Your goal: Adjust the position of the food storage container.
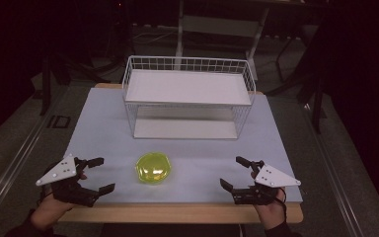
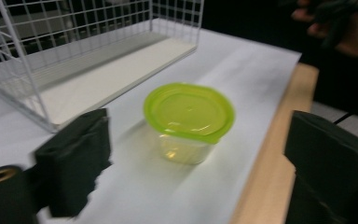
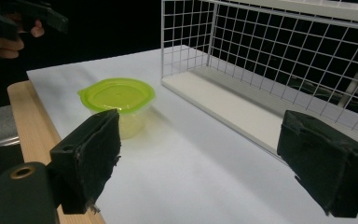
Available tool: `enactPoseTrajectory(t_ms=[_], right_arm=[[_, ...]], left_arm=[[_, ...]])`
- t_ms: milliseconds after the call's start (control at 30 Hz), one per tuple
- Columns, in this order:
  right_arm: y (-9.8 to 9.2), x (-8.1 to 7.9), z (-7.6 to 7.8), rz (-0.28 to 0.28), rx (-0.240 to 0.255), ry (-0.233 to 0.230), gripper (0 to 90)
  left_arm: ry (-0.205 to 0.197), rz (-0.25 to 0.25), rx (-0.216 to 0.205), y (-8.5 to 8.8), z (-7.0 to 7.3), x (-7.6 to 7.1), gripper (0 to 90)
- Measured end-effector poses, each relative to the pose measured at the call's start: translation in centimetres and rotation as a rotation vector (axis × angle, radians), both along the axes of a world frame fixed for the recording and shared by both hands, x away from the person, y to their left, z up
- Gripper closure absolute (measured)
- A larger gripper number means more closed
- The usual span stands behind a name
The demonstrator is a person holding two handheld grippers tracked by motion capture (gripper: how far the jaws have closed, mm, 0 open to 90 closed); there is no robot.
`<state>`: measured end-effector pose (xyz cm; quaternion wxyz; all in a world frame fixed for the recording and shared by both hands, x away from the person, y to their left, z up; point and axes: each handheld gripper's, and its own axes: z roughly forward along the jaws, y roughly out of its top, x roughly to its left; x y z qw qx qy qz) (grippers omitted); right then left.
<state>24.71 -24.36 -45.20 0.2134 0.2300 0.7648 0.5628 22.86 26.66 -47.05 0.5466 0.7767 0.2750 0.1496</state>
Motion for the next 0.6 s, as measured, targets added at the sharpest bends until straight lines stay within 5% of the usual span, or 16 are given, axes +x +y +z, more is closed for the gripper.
enactPoseTrajectory(t_ms=[400,600], right_arm=[[0.1,-0.1,0.1,0.013,0.004,-0.004,13.1],[0.1,-0.1,0.1,0.016,0.002,-0.004,13.1]], left_arm=[[0.088,-0.019,0.088,-0.8,-1.3,2.2,86.4],[0.146,-0.043,0.184,-2.6,-2.5,3.6,90.0]])
